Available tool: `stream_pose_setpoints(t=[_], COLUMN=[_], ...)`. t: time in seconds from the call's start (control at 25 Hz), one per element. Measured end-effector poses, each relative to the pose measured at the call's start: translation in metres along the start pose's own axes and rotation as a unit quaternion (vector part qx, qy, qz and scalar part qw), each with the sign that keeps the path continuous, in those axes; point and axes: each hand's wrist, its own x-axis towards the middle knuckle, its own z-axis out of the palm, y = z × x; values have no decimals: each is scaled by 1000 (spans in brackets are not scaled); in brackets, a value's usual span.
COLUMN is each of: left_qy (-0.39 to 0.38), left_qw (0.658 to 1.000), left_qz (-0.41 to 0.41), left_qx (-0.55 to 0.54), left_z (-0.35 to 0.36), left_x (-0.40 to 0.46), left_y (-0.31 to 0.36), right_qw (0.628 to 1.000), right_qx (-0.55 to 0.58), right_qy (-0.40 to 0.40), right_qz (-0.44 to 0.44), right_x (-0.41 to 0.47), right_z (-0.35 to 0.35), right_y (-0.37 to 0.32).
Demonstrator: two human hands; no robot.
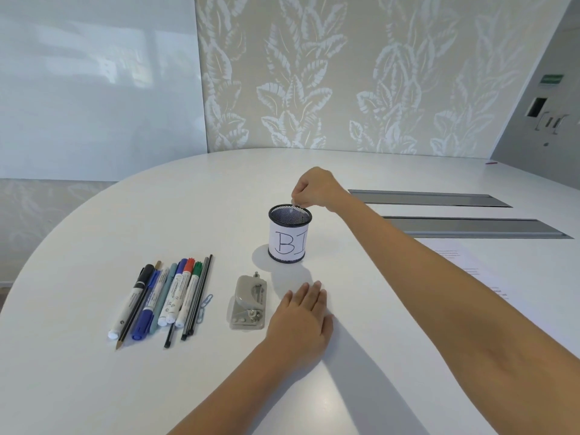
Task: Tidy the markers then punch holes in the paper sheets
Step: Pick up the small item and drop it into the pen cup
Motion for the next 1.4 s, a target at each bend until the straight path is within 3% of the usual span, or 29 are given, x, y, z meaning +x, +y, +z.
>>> stream_pose_setpoints(t=[0.16,0.4,0.48,0.64,0.8,0.92,1.12,1.24,1.4], left_qy=[0,-2,3,7,39,60,32,22,35], left_qw=[1000,1000,999,999,988,975,985,993,996], left_qz=[6,-23,-44,-40,-50,-65,-46,-14,16], left_qx=[8,5,-6,-32,-144,-203,-165,-111,-83], left_z=[-2,-1,-1,-11,-23,-23,-16,-10,-6], left_x=[2,3,2,4,3,1,3,4,4], left_y=[-3,-2,-1,-5,-12,-12,-15,-17,-13], right_qw=[996,985,985,992,986,964,948,960,993], right_qx=[-81,86,54,-61,-142,-229,-249,-227,-89], right_qy=[-13,146,160,93,-61,-132,-160,-113,49], right_qz=[-17,-33,-16,59,58,14,-116,-117,-62], right_x=[9,-20,-45,-123,-192,-219,-242,-250,-255], right_z=[7,-6,-7,8,33,53,64,65,62], right_y=[-2,28,55,111,125,112,99,106,115])
